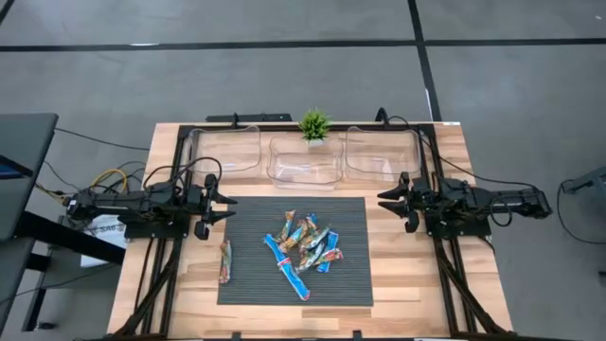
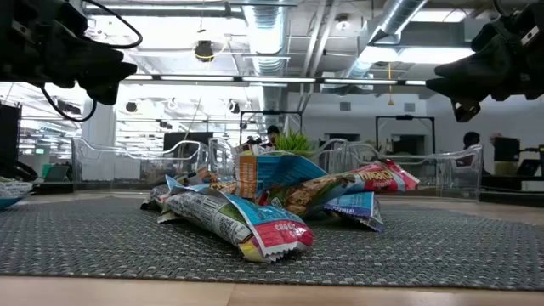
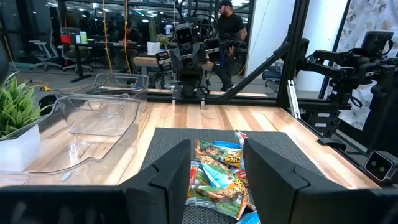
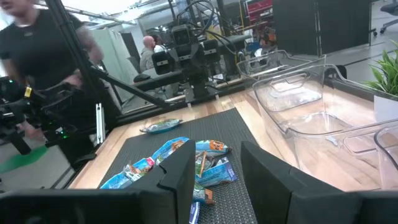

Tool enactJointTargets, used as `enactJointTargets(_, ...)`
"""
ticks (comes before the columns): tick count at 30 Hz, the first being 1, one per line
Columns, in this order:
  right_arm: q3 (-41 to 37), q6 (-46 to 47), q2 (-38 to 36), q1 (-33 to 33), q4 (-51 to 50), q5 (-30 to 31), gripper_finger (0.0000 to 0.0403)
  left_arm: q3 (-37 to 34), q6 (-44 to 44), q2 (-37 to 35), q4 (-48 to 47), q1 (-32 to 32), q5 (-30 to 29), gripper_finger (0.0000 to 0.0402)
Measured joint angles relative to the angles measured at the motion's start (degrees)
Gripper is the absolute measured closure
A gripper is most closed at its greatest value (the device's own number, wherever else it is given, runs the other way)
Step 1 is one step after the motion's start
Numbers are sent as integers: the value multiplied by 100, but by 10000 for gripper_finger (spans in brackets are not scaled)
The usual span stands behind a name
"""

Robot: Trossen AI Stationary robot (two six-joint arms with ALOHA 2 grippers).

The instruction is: Pick and place Granola Bars by type

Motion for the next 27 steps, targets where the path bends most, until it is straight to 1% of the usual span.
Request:
enactJointTargets(19,0,-1,1,0,0,0,282,0,-18,1,0,0,0,262)
enactJointTargets(20,0,-1,1,0,0,0,282,1,-170,1,2,-1,11,262)
enactJointTargets(21,0,0,0,1,-1,0,282,1,-539,1,11,-6,57,262)
enactJointTargets(23,0,0,2,0,-2,0,282,-1,-1620,0,49,-6,214,262)
enactJointTargets(27,0,0,0,0,0,0,282,-1,-3830,0,58,-6,305,262)
